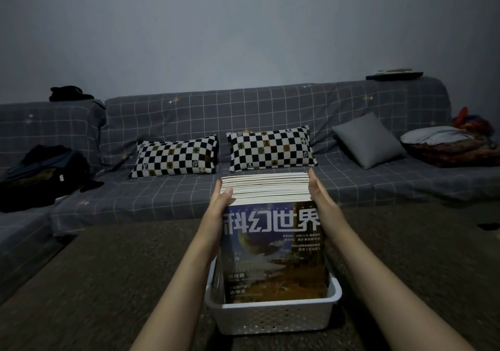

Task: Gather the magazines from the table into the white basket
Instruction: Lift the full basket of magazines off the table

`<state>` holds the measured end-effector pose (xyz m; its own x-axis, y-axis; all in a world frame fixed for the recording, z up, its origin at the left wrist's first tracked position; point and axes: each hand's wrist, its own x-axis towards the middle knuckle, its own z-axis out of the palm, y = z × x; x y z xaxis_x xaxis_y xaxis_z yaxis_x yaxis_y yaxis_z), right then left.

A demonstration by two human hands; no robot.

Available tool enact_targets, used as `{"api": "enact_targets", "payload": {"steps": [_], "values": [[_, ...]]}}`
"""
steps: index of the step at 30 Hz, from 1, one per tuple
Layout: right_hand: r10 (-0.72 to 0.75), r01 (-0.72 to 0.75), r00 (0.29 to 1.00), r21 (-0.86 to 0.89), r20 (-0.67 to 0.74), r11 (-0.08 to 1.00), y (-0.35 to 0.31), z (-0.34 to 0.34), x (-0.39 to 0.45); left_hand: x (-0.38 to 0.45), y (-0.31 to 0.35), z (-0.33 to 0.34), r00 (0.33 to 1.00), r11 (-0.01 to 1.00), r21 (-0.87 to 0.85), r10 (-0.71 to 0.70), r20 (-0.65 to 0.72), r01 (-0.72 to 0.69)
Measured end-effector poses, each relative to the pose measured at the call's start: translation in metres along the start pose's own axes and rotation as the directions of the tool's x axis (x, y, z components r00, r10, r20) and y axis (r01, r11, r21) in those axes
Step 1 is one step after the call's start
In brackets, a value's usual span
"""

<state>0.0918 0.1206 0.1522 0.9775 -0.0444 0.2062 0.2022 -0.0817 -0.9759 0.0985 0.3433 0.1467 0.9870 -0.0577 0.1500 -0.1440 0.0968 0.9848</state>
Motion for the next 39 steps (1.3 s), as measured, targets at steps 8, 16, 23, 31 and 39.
{"api": "enact_targets", "payload": {"steps": [8, 16, 23, 31, 39], "values": [[0.043, -0.044, 0.999, 0.051, 0.026, 0.998, 0.022, -0.007, -0.03, -0.031, -0.001, 0.006, 0.991, 0.992, 0.107, 0.081, -0.106, -0.069], [0.248, -0.238, 0.969, -0.261, 0.004, 0.936, 0.069, -0.014, -0.07, -0.072, -0.059, -0.018, 0.986, 0.892, 0.419, -0.161, -0.051, 0.167], [0.249, -0.286, 0.953, -0.245, -0.17, 0.927, 0.093, 0.002, -0.08, -0.08, -0.078, -0.015, 0.971, 0.931, 0.291, -0.182, -0.153, 0.22], [0.251, -0.303, 0.918, -0.137, -0.306, 0.943, 0.097, -0.027, -0.076, -0.075, -0.084, 0.018, 0.978, 0.949, 0.246, -0.171, -0.118, 0.196], [0.342, -0.346, 0.82, 0.079, -0.458, 0.935, 0.102, -0.085, -0.068, -0.052, -0.092, 0.083, 0.983, 0.95, 0.254, -0.177, -0.049, 0.184]]}}
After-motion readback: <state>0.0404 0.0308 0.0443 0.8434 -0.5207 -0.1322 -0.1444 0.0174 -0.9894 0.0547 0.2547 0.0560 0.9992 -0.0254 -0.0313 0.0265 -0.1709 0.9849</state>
